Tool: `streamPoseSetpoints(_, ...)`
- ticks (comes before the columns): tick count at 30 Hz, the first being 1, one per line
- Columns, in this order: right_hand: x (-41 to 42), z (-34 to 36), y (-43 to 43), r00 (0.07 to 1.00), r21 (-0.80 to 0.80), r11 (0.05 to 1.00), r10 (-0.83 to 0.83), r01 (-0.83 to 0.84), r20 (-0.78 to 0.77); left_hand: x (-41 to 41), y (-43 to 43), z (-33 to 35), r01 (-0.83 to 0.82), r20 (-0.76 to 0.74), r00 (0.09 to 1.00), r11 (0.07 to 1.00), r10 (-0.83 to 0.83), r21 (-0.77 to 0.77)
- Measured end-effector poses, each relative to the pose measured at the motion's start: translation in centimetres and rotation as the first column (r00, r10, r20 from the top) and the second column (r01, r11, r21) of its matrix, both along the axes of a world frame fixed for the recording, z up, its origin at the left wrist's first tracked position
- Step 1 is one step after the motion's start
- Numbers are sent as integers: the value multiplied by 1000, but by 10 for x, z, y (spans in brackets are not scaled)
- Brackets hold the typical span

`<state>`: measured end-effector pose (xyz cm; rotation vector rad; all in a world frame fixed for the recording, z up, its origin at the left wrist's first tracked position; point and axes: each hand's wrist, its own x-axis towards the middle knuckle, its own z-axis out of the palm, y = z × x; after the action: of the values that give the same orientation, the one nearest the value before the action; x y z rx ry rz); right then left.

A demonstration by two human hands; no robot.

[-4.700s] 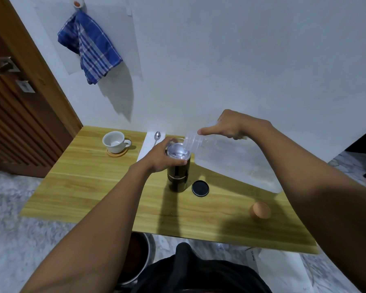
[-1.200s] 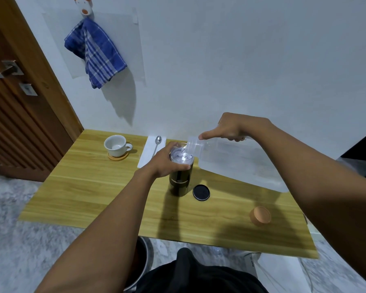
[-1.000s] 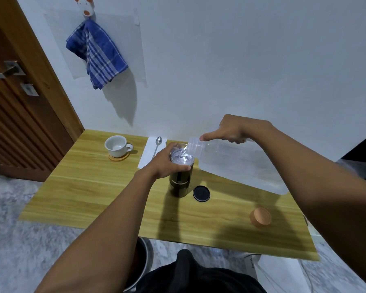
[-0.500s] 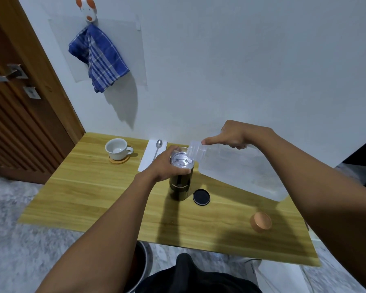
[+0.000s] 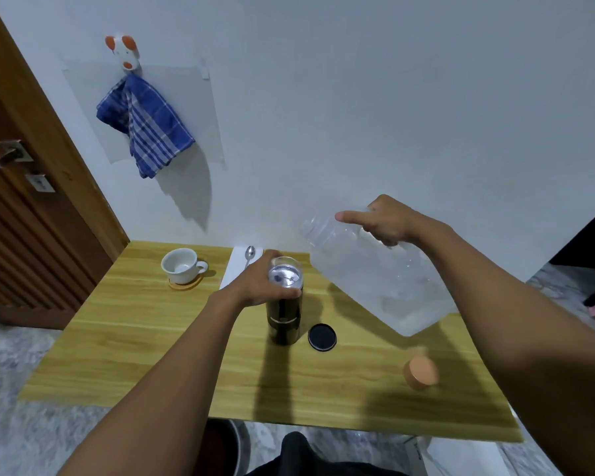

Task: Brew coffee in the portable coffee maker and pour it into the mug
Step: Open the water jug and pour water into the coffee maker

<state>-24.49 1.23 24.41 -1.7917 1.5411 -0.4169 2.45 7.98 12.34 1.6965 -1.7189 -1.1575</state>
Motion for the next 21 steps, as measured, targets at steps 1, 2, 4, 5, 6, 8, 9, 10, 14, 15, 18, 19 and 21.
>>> streamPoseSetpoints(1, -4, -1, 0, 999, -13, 1000, -23, 23, 42, 0, -2, 3, 11, 41, 999, 1000, -11, 7)
streamPoseSetpoints(2, -9, -2, 0, 995, -26, 998, -47, 49, 83, -1, -4, 8, 21, 77, 997, 1000, -22, 9)
streamPoseSetpoints(4, -19, -6, 0, 980, -43, 993, -98, 107, 172, -6, -8, 20, 39, 126, 991, 999, -36, -16)
streamPoseSetpoints(5, -24, -8, 1, 968, -44, 990, -122, 135, 221, -11, -11, 28, 52, 142, 989, 998, -46, -40)
streamPoseSetpoints(6, -30, -12, 1, 949, -40, 985, -149, 166, 276, -19, -15, 37, 75, 149, 987, 995, -65, -65)
streamPoseSetpoints(8, -41, -20, 3, 901, -20, 976, -190, 215, 391, -38, -23, 54, 120, 87, 990, 986, -110, -115)
streamPoseSetpoints(9, -45, -24, 4, 869, -3, 973, -205, 231, 451, -49, -27, 60, 141, 27, 990, 982, -138, -127)
streamPoseSetpoints(10, -49, -30, 6, 833, 14, 968, -222, 249, 506, -62, -31, 65, 170, -34, 984, 977, -176, -130)
streamPoseSetpoints(14, -60, -54, 12, 742, 61, 936, -314, 347, 592, -104, -40, 63, 175, -221, 954, 974, -204, -141)
streamPoseSetpoints(15, -61, -60, 15, 724, 75, 924, -343, 375, 599, -111, -41, 60, 142, -249, 952, 979, -176, -148)
streamPoseSetpoints(18, -65, -80, 23, 683, 119, 880, -435, 459, 586, -123, -40, 44, 103, -240, 961, 982, -139, -157)
streamPoseSetpoints(19, -65, -85, 25, 673, 130, 864, -465, 486, 575, -126, -38, 38, 96, -229, 964, 982, -132, -160)
streamPoseSetpoints(21, -68, -94, 31, 648, 156, 836, -512, 526, 563, -133, -33, 25, 89, -221, 967, 983, -123, -158)
